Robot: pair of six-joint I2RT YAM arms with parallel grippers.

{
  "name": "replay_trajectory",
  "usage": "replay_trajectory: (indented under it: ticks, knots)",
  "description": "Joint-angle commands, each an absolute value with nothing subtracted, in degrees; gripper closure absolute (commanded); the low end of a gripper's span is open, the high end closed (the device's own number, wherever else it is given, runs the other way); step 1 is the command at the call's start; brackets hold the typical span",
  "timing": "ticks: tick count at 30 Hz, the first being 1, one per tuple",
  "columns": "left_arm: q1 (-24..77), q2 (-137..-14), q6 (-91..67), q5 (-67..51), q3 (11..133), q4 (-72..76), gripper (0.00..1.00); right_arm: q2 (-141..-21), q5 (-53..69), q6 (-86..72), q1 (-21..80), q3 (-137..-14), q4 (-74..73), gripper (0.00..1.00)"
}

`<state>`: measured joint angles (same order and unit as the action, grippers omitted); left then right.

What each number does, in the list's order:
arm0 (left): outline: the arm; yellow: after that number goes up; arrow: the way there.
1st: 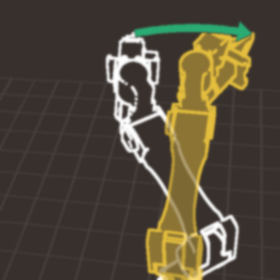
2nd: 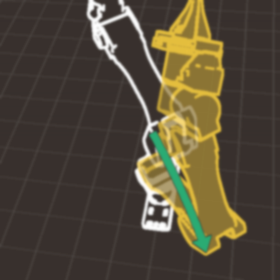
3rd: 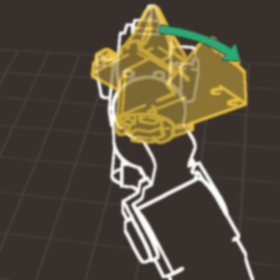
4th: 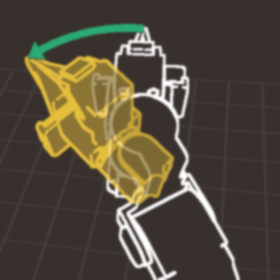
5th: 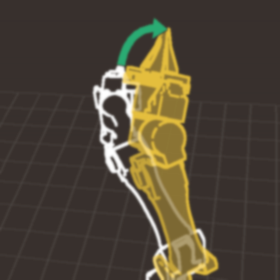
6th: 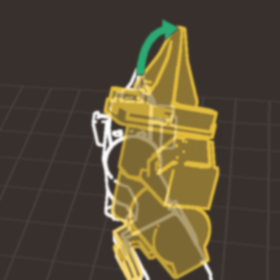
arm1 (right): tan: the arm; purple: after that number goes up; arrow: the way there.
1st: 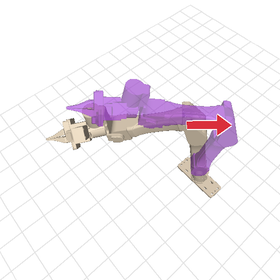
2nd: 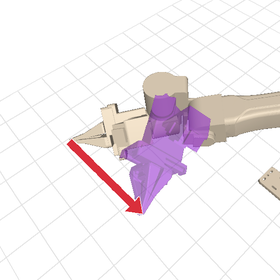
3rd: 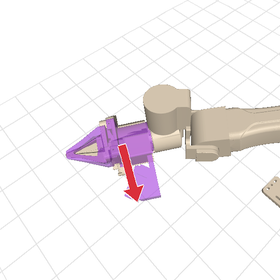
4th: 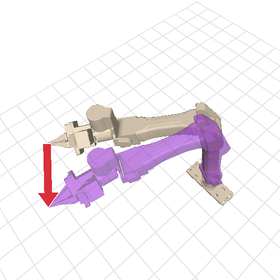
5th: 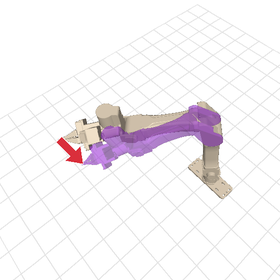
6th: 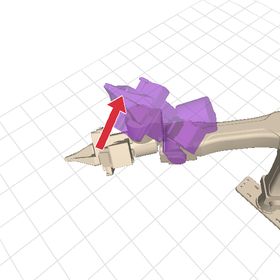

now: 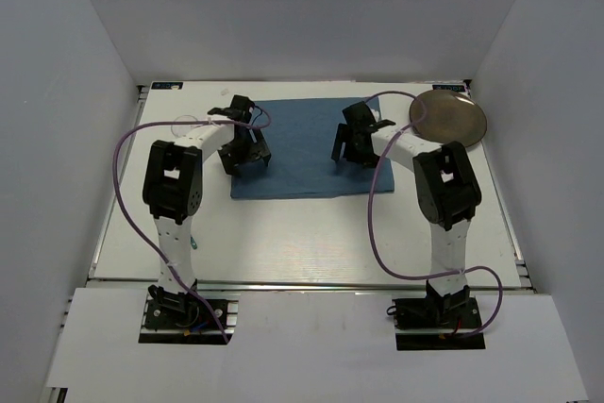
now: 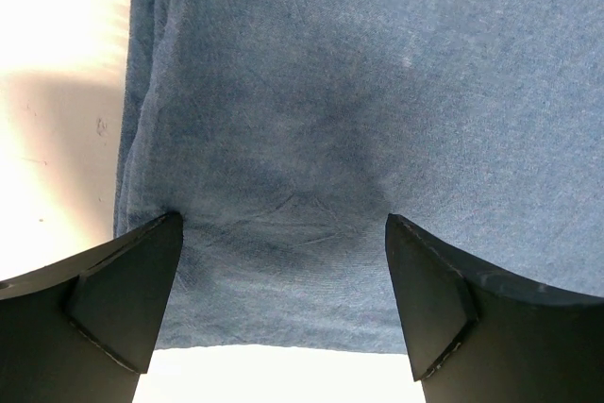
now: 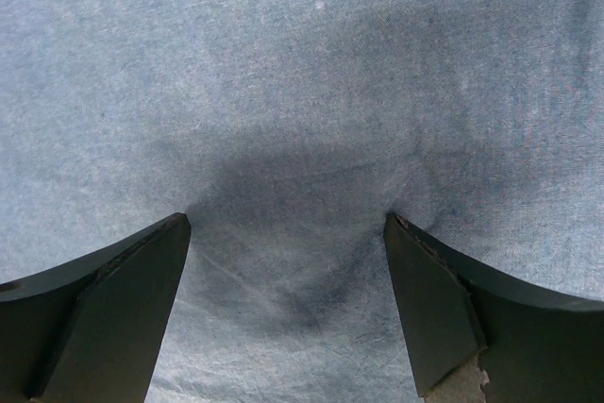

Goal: Set the dinner table for one person

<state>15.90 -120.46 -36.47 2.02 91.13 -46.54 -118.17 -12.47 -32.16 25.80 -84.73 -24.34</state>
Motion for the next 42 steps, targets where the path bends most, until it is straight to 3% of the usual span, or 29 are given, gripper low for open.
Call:
replay_trajectory:
  ticks: [1, 30, 42]
  knots:
    - [15.5, -120.9, -35.3, 3.9, 93.5, -46.6, 0.02, -118.7, -9.0, -33.7, 25.1, -79.1, -24.7, 0.11]
    - [15.5, -116.9, -35.1, 4.7, 91.8, -46.1, 0.02, -114.1, -7.1, -35.2, 25.0, -74.6, -22.6, 0.11]
    - [16.0, -112.3, -35.3, 7.1, 94.3, -47.5, 0.02, -115.8, -9.6, -32.3, 24.3, -87.9, -28.4, 0.11]
